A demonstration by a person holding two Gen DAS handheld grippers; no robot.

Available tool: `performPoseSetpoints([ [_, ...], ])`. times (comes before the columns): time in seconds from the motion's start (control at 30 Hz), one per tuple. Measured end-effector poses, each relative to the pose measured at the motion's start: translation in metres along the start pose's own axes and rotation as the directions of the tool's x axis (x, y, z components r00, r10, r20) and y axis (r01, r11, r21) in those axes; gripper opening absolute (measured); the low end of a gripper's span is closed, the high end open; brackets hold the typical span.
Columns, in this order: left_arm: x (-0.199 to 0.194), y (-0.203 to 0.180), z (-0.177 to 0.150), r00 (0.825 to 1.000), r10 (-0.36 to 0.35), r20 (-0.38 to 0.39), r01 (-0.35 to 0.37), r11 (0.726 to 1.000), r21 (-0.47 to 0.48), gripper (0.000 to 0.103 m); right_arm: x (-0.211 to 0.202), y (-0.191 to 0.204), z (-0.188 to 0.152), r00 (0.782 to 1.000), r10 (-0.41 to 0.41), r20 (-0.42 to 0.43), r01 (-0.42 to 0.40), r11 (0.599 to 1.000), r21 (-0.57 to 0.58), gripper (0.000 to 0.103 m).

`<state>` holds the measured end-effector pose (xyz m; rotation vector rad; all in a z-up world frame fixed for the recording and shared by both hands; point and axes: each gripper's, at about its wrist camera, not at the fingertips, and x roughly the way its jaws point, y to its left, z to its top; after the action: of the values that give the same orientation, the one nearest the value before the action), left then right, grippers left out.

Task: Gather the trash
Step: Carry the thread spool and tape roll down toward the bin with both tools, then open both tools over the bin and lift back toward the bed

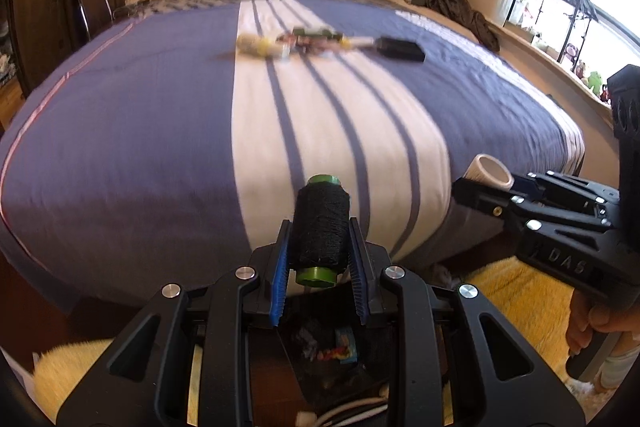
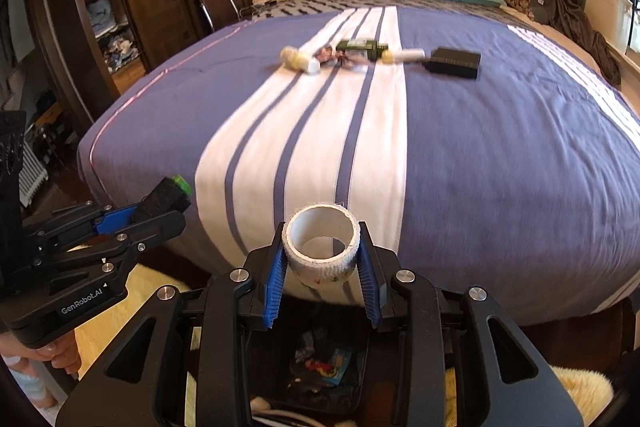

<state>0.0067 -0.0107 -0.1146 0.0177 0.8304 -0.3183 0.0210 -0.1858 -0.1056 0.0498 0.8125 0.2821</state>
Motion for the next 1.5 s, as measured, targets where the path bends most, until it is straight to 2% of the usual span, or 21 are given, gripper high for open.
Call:
performPoseSetpoints([
  [0.2,0.026,0.003,-0.033,0.994,-0.022,-0.103,0.020,1.000,-0.021,0.025,0.015,-0.003,-0.028,0.998,0.009,-0.068,-0.008,1.000,0.022,0.033],
  [0.4,0.056,0.003,-0.063,0.979,-0.044,-0.201,0.036,0.998,-0.043,0.025,0.038,-0.010,-0.056,0.988,0.011,-0.155,-0.004,0.999,0.050,0.033],
  [0.73,0.102,-0.006,-0.099,0.933,-0.080,-0.351,0.068,0.997,-0.046,0.025,0.082,-0.013,-0.094,0.952,0.016,-0.306,0.005,0.998,0.067,0.033],
  [0.97,0.115,-0.008,-0.110,0.910,-0.096,-0.403,0.079,0.995,-0.057,0.025,0.104,-0.013,-0.106,0.923,0.050,-0.382,-0.017,0.996,0.090,0.034],
  [1.2,0.126,-0.003,-0.114,0.894,-0.108,-0.435,0.084,0.994,-0.073,0.028,0.111,-0.014,-0.103,0.914,0.065,-0.400,-0.024,0.994,0.107,0.035],
  [1.23,0.126,-0.002,-0.114,0.893,-0.105,-0.437,0.080,0.994,-0.075,0.032,0.112,-0.014,-0.103,0.914,0.064,-0.402,-0.022,0.994,0.109,0.038],
  [1.27,0.126,-0.001,-0.114,0.894,-0.103,-0.436,0.078,0.994,-0.076,0.034,0.112,-0.015,-0.103,0.913,0.062,-0.402,-0.018,0.994,0.112,0.046],
  [1.3,0.126,-0.002,-0.114,0.895,-0.101,-0.435,0.075,0.994,-0.076,0.038,0.114,-0.017,-0.101,0.914,0.060,-0.401,-0.015,0.993,0.116,0.050],
  [1.4,0.124,-0.001,-0.112,0.898,-0.088,-0.431,0.063,0.995,-0.073,0.042,0.113,-0.022,-0.099,0.918,0.058,-0.391,-0.008,0.992,0.127,0.052],
  [1.43,0.123,-0.001,-0.111,0.899,-0.082,-0.429,0.057,0.996,-0.072,0.046,0.112,-0.022,-0.099,0.920,0.055,-0.388,-0.005,0.992,0.129,0.054],
  [1.5,0.123,0.001,-0.110,0.902,-0.075,-0.425,0.049,0.996,-0.071,0.050,0.110,-0.023,-0.096,0.924,0.050,-0.379,0.002,0.991,0.136,0.059],
])
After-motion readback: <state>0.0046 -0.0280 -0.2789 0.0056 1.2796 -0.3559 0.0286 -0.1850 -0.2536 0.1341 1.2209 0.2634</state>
